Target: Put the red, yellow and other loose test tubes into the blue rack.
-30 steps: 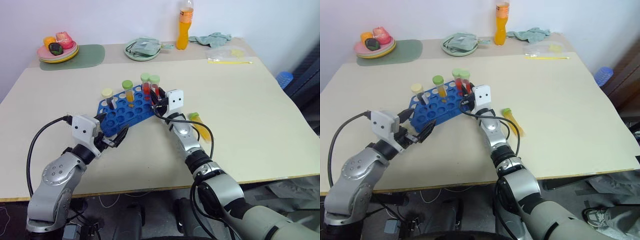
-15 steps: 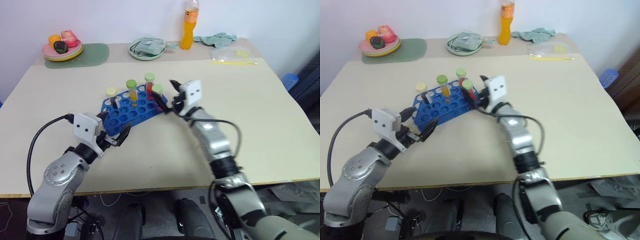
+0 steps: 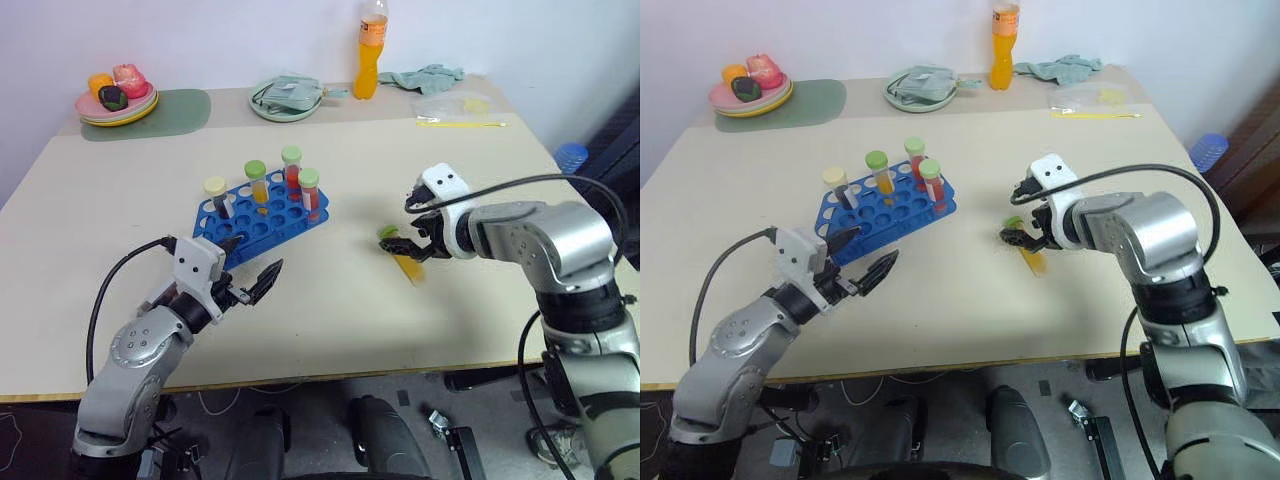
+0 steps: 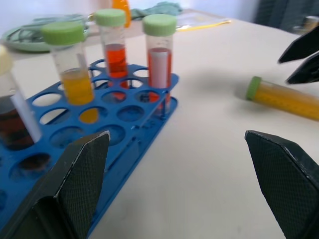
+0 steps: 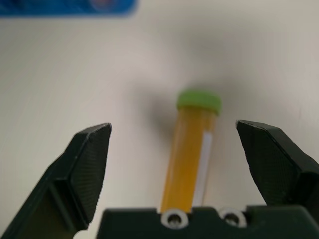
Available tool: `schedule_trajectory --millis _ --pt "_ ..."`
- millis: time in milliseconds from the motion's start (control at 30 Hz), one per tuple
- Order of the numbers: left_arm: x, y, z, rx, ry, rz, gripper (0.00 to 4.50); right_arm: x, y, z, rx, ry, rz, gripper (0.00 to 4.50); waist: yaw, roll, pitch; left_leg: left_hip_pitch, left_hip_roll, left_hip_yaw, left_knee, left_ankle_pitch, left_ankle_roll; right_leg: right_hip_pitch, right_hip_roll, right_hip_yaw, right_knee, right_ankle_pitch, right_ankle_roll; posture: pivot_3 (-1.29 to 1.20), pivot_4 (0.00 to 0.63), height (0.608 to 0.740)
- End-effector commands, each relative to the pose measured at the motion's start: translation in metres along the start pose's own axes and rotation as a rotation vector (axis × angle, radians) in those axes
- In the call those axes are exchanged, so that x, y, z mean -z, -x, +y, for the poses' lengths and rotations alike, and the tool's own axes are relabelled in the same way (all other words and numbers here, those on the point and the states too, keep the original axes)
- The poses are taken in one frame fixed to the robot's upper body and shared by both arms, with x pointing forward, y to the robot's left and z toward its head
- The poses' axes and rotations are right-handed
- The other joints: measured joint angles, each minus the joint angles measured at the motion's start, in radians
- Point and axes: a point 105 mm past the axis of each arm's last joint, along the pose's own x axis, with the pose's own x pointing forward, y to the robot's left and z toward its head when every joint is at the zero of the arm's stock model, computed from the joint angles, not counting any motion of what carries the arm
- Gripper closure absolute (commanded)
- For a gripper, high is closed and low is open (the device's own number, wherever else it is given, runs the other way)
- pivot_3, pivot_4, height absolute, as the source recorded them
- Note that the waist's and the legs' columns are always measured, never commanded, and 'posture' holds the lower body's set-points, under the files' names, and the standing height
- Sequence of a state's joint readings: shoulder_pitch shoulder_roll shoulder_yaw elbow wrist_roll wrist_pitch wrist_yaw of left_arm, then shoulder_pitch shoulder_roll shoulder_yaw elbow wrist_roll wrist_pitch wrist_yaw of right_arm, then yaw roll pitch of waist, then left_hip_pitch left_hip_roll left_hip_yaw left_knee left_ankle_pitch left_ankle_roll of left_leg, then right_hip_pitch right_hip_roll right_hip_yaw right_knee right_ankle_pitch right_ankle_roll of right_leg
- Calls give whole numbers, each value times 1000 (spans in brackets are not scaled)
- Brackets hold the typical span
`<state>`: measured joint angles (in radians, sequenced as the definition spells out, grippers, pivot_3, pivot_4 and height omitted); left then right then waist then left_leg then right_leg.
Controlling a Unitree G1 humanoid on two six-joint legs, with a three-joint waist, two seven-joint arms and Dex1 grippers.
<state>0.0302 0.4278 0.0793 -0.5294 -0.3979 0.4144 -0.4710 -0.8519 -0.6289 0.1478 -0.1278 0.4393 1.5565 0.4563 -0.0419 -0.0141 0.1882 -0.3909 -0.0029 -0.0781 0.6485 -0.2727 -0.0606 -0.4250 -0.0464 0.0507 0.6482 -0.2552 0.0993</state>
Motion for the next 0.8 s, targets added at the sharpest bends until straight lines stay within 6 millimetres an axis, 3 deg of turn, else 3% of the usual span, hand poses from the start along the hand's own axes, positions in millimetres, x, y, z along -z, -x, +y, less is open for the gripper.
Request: schedule_trajectory --millis 33,300,400,567,633,700,800 --pt "3 1 -8 50 -28 -18 0 0 -2 -5 10 -45 82 66 1 0 0 0 0 0 0 0 0 0 0 0 0 0 0 0 150 740" --pt "17 6 -23 85 -12 -18 0 1 -19 -8 49 -69 209 66 0 0 0 -1 0 0 0 0 0 0 -1 0 -1 0 0 0 150 740" --pt "17 7 -31 105 -7 -19 0 4 -23 -6 50 -69 241 971 0 0 0 -1 0 0 0 0 1 0 0 0 -1 0 0 0 150 740" --pt "12 12 -42 146 -2 -10 0 7 -24 -6 62 -50 262 3520 0 0 0 -1 0 0 0 0 1 0 0 0 -1 0 0 0 150 740" --pt "12 14 -45 164 -5 2 0 4 -21 -4 55 -35 248 3739 0 0 0 -1 0 0 0 0 1 0 0 0 -1 0 0 0 150 740" --pt "14 19 -48 196 -15 29 0 -11 -11 17 -56 20 141 3739 -1 1 0 -1 0 0 0 0 1 0 0 0 -1 0 0 0 150 740" --pt "20 29 -47 225 -24 73 0 -36 7 60 -271 206 -170 3739 -1 1 1 -1 0 0 -1 -1 1 -1 1 0 -1 0 1 0 150 740"
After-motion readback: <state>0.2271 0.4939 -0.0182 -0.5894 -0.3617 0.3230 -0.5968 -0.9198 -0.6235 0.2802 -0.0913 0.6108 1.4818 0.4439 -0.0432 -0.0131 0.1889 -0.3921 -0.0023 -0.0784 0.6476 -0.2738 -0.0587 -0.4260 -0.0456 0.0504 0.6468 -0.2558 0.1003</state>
